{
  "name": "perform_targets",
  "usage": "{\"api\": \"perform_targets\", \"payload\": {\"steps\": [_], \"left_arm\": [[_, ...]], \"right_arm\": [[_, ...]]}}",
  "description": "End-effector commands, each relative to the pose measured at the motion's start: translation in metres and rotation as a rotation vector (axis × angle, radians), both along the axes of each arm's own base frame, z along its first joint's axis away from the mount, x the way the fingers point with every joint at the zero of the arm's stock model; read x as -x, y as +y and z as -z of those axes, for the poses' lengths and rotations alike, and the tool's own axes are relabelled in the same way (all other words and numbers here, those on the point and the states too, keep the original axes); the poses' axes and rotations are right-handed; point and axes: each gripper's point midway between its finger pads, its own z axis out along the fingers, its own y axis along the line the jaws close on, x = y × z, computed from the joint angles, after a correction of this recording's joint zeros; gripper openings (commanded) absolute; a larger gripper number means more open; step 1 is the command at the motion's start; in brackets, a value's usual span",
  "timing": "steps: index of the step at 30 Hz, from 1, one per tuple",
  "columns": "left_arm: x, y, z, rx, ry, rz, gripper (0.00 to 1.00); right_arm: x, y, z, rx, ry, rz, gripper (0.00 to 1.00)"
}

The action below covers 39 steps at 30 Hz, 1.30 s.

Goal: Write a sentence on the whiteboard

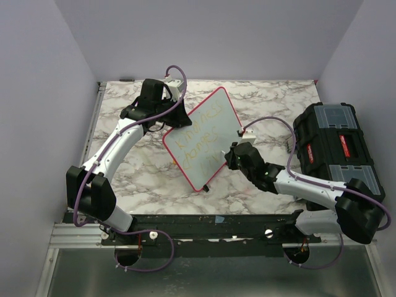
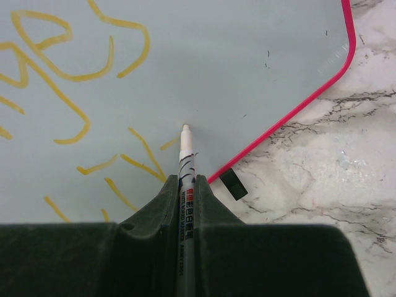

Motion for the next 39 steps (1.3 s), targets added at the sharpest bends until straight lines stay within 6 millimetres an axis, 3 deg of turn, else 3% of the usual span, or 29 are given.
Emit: {"api": "perform_targets", "payload": {"steps": [1, 14, 39], "left_arm": [[-0.005, 0.027, 0.035, -0.202, 0.006, -0.038, 0.0], [-0.005, 0.027, 0.035, -0.202, 0.006, -0.038, 0.0], [-0.004, 0.027, 0.036, -0.206, 0.01, -0.038, 0.0]], "right_arm": [[-0.008, 0.003, -0.013, 0.001, -0.026, 0.007, 0.01], [0.0, 0.017, -0.015, -0.035, -0.005, -0.071, 0.01], [0.028, 0.019, 0.018, -0.053, 0.096, -0.166, 0.01]]}}
